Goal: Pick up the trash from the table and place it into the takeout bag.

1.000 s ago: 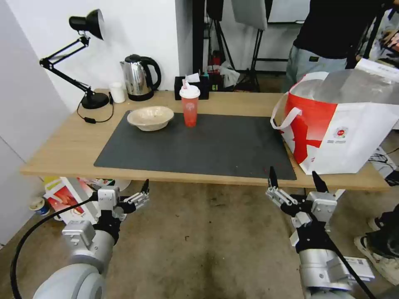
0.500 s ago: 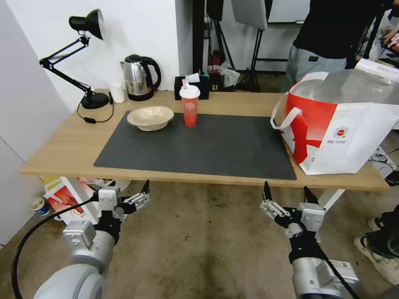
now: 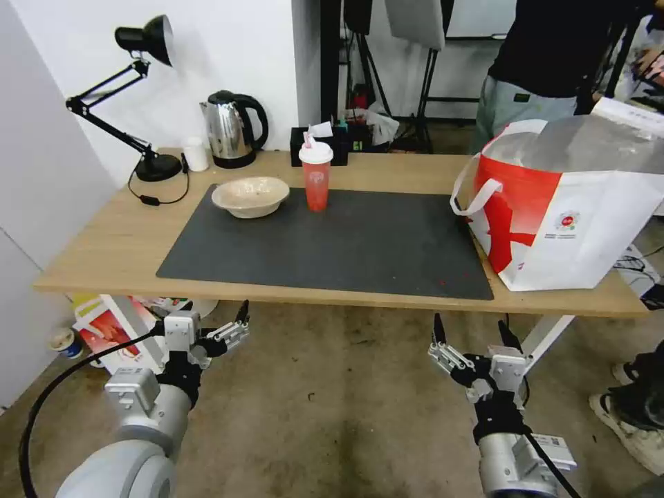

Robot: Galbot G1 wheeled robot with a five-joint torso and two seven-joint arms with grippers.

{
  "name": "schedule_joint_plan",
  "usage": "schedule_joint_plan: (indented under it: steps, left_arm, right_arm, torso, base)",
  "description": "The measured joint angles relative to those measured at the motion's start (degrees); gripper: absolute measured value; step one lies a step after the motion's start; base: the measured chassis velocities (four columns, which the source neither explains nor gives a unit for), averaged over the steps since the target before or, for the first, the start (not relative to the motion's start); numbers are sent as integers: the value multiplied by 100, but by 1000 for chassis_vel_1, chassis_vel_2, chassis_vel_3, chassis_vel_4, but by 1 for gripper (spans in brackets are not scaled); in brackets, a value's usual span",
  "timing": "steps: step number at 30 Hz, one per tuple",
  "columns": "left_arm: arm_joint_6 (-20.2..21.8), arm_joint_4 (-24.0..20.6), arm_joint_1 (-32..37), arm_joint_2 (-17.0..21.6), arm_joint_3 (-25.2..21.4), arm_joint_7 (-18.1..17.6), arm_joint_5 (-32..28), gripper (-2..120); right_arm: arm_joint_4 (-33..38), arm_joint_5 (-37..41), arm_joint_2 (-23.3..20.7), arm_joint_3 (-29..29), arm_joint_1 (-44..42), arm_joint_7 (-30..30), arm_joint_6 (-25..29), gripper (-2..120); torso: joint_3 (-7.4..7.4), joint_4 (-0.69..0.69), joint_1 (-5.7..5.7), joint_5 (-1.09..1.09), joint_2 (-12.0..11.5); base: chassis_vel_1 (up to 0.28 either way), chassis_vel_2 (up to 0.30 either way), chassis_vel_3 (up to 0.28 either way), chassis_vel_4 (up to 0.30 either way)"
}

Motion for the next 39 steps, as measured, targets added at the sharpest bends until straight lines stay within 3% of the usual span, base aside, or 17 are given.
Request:
schedule_joint_plan:
  steps: [39]
  left_arm:
    - [-11,-11,-3,3,-17,10,-19,100]
  right_arm:
    - [47,136,-167,50,69,-184,-189,100]
  torso:
    - [0,0,0,0,2]
  base:
    - [0,0,0,0]
